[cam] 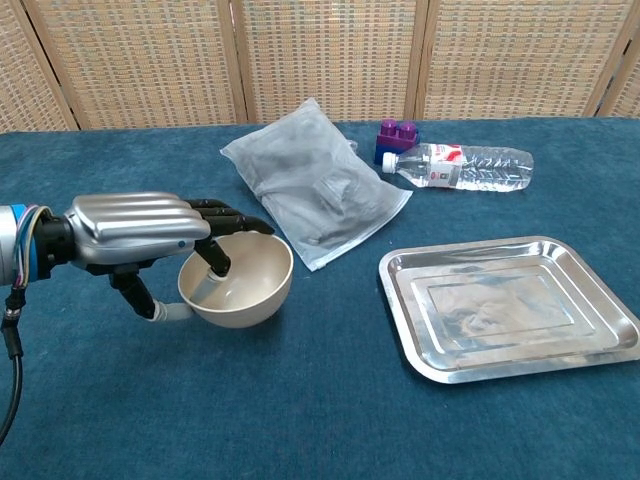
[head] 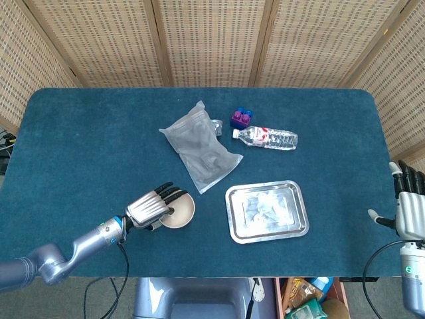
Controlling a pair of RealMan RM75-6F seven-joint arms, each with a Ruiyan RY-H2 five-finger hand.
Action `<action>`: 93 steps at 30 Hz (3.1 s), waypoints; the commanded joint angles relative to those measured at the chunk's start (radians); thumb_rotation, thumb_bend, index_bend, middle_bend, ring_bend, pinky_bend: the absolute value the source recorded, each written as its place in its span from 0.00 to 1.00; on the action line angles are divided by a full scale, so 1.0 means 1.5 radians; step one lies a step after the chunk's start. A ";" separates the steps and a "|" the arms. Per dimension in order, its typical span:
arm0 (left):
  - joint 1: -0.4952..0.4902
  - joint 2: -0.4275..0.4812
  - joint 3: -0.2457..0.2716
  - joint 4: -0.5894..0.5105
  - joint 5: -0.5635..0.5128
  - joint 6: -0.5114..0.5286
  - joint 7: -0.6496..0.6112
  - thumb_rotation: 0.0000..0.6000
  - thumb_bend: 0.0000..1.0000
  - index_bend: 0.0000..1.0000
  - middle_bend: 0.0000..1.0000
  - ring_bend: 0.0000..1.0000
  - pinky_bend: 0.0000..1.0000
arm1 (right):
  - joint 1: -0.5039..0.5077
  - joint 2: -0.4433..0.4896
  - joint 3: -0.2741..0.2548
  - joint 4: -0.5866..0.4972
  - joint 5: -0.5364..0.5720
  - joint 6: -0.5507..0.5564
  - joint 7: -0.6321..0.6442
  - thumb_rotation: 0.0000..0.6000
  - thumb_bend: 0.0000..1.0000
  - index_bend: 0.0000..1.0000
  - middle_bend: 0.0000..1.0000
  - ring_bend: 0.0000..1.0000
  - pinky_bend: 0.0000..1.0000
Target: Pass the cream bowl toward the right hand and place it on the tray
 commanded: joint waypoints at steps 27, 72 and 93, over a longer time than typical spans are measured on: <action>0.223 0.193 -0.066 -0.117 -0.213 0.296 0.005 1.00 0.00 0.00 0.00 0.00 0.00 | 0.147 0.026 -0.093 0.002 -0.310 -0.146 0.046 1.00 0.00 0.05 0.00 0.00 0.00; 0.285 0.219 -0.125 -0.097 -0.262 0.274 -0.062 1.00 0.00 0.00 0.00 0.00 0.00 | 0.569 -0.399 -0.047 0.233 -0.230 -0.505 -0.036 1.00 0.18 0.42 0.00 0.00 0.00; 0.289 0.219 -0.132 -0.095 -0.257 0.259 -0.066 1.00 0.00 0.00 0.00 0.00 0.00 | 0.565 -0.384 -0.063 0.243 -0.257 -0.392 0.018 1.00 0.45 0.60 0.00 0.00 0.00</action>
